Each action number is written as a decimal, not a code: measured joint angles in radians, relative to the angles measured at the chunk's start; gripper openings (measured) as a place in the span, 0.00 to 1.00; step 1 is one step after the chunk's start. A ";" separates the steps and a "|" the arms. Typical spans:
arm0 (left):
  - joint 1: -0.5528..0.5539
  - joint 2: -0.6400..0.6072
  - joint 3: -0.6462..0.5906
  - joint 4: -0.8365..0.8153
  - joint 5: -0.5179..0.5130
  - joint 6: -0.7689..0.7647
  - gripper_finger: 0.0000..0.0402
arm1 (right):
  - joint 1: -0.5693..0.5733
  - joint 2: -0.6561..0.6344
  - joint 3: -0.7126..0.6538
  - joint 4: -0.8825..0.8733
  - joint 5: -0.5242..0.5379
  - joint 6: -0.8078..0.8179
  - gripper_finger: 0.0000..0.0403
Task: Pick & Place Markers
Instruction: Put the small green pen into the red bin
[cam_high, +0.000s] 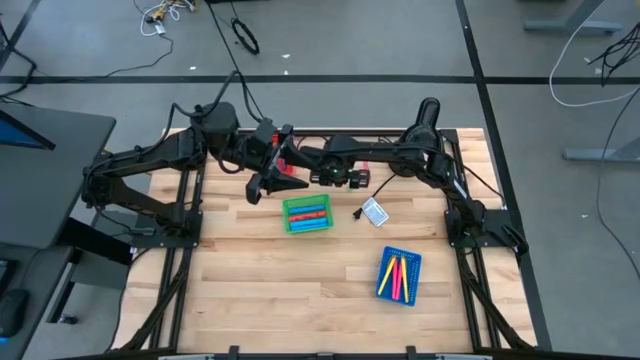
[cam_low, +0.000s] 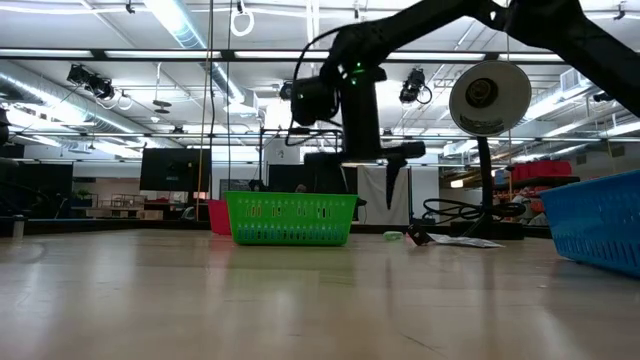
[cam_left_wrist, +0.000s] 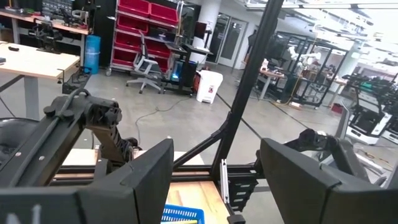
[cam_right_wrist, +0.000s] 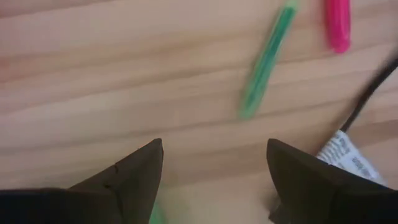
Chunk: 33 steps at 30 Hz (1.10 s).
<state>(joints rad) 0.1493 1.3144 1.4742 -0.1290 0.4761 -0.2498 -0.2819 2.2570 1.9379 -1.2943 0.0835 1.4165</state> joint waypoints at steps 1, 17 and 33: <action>0.000 0.000 0.000 -0.003 0.000 0.000 0.62 | -0.002 0.000 -0.018 0.006 -0.002 0.007 0.71; 0.000 0.000 0.000 -0.068 0.000 0.001 0.62 | -0.040 0.000 -0.129 0.098 0.012 0.069 0.71; 0.000 0.001 0.000 -0.071 0.000 0.032 0.62 | -0.073 -0.134 -0.225 0.111 0.108 0.024 0.71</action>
<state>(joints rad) 0.1493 1.3151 1.4742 -0.1997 0.4763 -0.2176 -0.3548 2.1231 1.7131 -1.1833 0.1917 1.4402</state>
